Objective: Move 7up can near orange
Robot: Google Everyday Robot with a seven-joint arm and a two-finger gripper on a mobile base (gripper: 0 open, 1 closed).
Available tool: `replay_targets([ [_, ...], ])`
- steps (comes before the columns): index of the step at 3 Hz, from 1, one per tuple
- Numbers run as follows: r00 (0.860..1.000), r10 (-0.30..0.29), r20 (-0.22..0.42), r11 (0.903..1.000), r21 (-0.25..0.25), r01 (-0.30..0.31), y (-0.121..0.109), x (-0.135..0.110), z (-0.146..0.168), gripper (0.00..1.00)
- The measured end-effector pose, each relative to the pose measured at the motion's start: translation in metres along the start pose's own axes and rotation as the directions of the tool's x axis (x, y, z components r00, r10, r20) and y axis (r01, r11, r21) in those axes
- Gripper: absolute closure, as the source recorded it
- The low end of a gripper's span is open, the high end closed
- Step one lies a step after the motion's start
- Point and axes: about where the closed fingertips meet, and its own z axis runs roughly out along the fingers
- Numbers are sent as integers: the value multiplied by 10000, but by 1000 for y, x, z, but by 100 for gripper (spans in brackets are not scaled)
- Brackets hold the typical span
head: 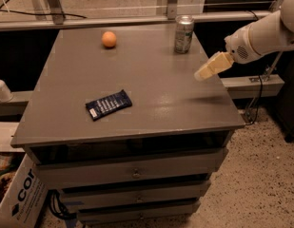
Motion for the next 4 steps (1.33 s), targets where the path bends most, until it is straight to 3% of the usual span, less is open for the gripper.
replay_targets([
  [1,9935,399,1065,9980,451,-449,-25,-4,19,0],
  [2,9750,740,2095,9945,578,-879,-45,-11,39,0],
  [4,9258,1692,3382,9830,107,-1835,-71,-25,79,0],
])
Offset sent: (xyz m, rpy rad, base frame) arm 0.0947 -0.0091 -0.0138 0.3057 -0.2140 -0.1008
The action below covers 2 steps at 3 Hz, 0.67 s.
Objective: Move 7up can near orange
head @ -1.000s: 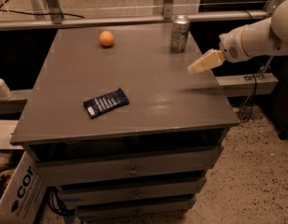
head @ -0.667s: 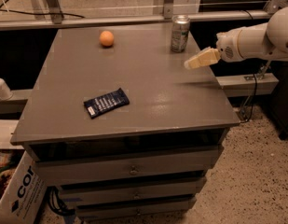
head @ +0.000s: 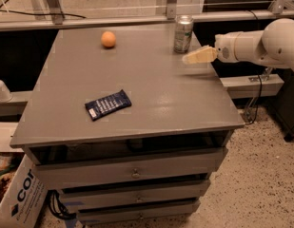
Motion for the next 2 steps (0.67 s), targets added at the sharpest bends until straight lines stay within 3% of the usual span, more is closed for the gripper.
replay_targets([
  [2,9916,624,1132,9967,-586,-560,-11,-17,37,0],
])
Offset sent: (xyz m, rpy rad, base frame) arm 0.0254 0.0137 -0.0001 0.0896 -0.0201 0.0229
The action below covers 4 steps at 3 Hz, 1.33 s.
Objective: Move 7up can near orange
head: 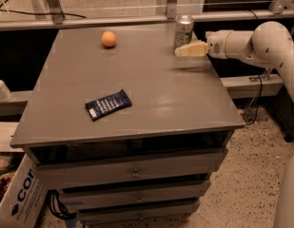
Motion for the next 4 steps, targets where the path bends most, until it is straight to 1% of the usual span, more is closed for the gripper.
replay_targets([
  [1,9970,-247,735,9995,237,230,-2,-6,15,0],
  [2,9931,-359,1115,9988,362,321,-4,-8,25,0],
  [3,9838,-692,1654,9967,527,613,-9,-8,46,0],
  [4,9762,-970,1938,9946,551,879,-12,-10,61,18],
])
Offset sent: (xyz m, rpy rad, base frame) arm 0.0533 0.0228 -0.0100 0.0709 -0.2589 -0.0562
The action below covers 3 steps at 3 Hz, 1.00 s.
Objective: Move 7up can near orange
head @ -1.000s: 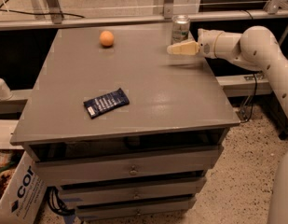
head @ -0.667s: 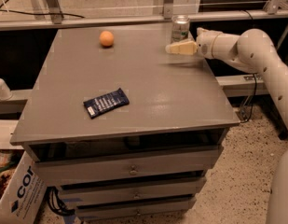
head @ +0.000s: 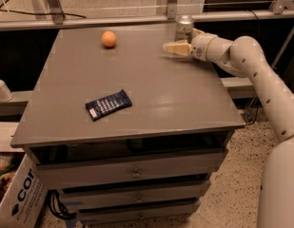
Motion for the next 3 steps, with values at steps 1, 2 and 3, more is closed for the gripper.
replay_targets([
  [1,9993,-314,182,9995,90,313,-6,-4,6,41],
  [2,9985,-513,206,9985,207,509,-12,-6,6,65],
  [3,9993,-279,232,9996,75,277,-11,-17,2,88],
])
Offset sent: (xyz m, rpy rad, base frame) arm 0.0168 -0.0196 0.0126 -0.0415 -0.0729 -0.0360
